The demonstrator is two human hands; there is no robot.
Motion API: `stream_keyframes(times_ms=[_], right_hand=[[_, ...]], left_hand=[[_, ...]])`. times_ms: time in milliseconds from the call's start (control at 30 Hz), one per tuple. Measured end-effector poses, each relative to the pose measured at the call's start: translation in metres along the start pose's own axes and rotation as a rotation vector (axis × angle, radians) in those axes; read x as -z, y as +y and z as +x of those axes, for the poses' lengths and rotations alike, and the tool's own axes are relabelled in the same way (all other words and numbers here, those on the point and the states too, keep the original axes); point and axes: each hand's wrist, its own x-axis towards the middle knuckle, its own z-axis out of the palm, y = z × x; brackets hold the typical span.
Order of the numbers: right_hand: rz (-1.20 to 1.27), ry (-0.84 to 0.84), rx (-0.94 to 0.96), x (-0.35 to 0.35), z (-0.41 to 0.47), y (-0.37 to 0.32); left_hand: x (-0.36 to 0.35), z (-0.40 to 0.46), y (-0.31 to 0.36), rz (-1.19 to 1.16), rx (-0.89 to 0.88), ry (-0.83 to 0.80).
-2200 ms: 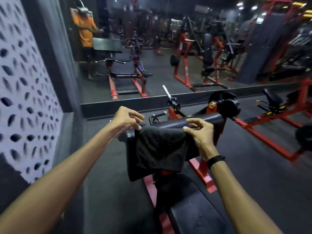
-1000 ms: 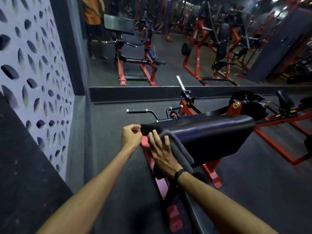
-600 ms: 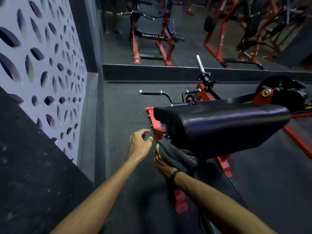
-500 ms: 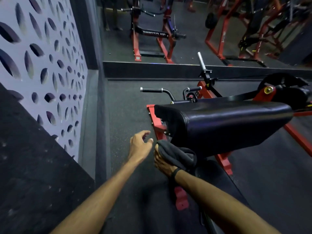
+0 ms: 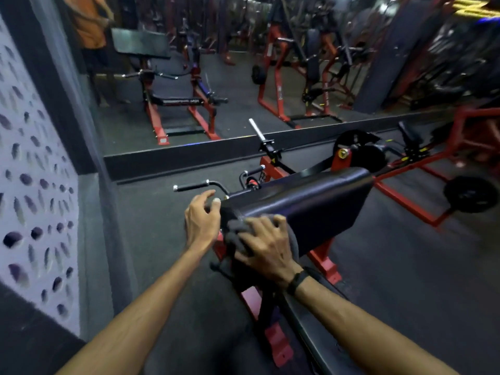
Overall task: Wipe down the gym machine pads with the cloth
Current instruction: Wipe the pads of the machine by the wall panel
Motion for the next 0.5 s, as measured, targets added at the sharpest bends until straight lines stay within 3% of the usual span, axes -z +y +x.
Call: stream_keyframes(times_ms=[67, 133, 233, 267, 400, 500], right_hand=[[-0.048, 0.143, -0.299, 0.010, 0.013, 0.009], [-0.003, 0.167, -0.661, 0.002, 0.016, 0.007], [0.242, -0.116, -1.150, -0.031, 0.009, -0.014], [0.328, -0.138, -1.272, -0.042, 0.006, -0.021], [0.466, 0.018, -1.592, -0.062, 0.014, -0.029], [0.516, 0.227, -1.801, -0.066, 0.017, -0.031]], left_hand=[[-0.009, 0.011, 0.015, -0.046, -0.049, -0.008], [-0.017, 0.023, 0.022, -0.070, -0.069, -0.020], [-0.023, 0.033, 0.024, -0.044, -0.094, -0.046], [-0.026, 0.034, 0.024, -0.029, -0.119, -0.079], [-0.036, 0.037, 0.017, 0.074, -0.293, -0.264], [-0.049, 0.039, 0.013, 0.108, -0.434, -0.407]])
